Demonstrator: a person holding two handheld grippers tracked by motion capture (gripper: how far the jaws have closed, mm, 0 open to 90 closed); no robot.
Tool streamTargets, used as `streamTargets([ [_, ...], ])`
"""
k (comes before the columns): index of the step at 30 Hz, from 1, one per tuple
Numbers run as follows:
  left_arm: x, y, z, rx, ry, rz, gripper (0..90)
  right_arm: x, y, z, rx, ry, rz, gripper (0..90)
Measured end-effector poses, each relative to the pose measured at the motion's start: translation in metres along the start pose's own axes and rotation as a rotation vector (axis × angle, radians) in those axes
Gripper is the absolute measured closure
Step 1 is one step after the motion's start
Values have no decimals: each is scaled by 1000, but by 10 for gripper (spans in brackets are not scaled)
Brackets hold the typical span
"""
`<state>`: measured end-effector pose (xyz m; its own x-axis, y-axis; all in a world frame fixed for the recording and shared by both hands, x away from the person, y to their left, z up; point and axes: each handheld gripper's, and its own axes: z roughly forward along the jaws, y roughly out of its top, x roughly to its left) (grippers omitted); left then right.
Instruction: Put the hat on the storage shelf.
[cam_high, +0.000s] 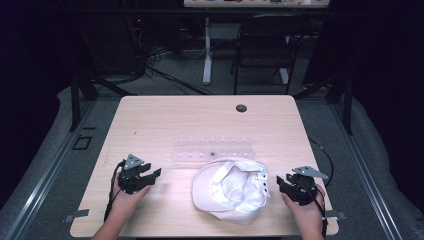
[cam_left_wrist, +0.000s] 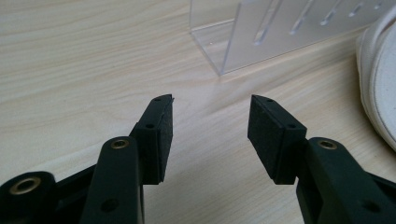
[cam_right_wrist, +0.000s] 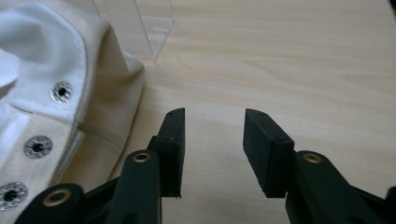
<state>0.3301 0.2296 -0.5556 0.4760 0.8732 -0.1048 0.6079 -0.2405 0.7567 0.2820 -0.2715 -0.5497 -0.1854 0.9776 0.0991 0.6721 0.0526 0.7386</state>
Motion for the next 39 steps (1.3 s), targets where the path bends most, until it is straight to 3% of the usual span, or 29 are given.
streamTargets([
  [7, -1, -1, -4, -25, 5, 1, 506, 3, -1, 2, 7, 0, 22, 574],
  [11, 0, -2, -2, -22, -9, -27, 503, 4, 0, 0, 13, 4, 27, 561],
  [15, -1, -2, -1, -21, -25, -21, 500, 3, 6, -4, 9, 30, 71, 562],
  [16, -4, -2, -1, -30, -27, 0, 500, 3, 11, -5, 27, 55, 98, 563],
  [21, -7, -1, 0, -33, -20, 24, 501, 2, 23, -8, 98, 85, 81, 560],
  [27, -13, -2, 1, -30, -13, 44, 477, 0, 46, -15, 218, 160, 96, 559],
  [34, -13, -3, 4, 6, -7, 51, 480, 1, 59, -14, 310, 192, 100, 558],
  [39, -16, -2, 4, 4, -9, 50, 480, 3, 66, -13, 344, 200, 102, 555],
])
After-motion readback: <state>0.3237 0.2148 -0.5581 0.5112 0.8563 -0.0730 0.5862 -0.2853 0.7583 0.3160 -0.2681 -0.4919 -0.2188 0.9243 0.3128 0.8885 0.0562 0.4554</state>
